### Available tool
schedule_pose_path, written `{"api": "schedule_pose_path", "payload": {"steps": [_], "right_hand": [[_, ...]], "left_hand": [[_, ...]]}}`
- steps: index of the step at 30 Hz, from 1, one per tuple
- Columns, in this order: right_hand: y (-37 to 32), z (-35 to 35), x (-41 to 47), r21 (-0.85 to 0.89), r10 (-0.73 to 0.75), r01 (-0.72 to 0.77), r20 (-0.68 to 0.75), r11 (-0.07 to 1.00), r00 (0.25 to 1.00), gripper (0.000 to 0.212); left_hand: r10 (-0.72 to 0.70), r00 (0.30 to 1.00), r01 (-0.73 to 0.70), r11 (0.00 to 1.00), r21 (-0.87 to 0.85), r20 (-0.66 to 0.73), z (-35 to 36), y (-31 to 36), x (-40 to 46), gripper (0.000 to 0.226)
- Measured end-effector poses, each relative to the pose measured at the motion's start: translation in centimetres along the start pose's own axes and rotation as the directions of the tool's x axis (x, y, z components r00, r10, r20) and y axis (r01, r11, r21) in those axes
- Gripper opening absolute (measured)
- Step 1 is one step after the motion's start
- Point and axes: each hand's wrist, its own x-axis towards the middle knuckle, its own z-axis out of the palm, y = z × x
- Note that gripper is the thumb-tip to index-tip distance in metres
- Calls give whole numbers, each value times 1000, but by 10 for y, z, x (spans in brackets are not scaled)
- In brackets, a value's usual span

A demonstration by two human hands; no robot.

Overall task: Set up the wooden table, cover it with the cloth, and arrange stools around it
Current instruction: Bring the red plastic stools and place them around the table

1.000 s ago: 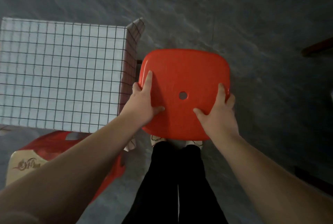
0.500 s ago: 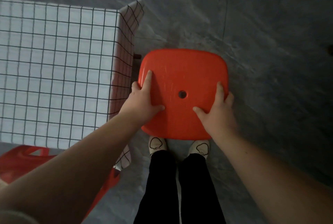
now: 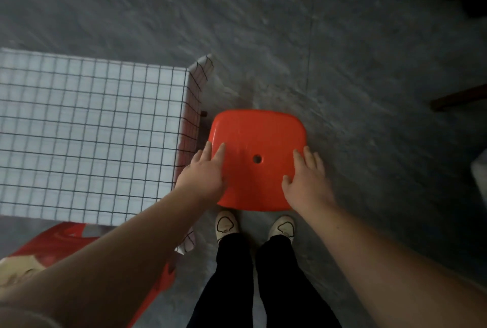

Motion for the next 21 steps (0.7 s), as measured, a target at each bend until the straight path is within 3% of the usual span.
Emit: {"api": "schedule_pose_path", "payload": {"steps": [6, 12, 21], "right_hand": [[-25, -88, -111, -66, -137, 133, -63, 989, 989, 75], [-24, -158, -219, -48, -208, 203, -143, 978, 968, 73], [10, -247, -270, -57, -271, 265, -223, 962, 936, 73]], "left_hand": [[111, 987, -86, 978, 191, -121, -74, 17, -111, 72], [128, 953, -75, 977, 198, -275, -122, 37, -220, 74], [192, 908, -93, 959, 269, -373, -145, 105, -283, 78]]}}
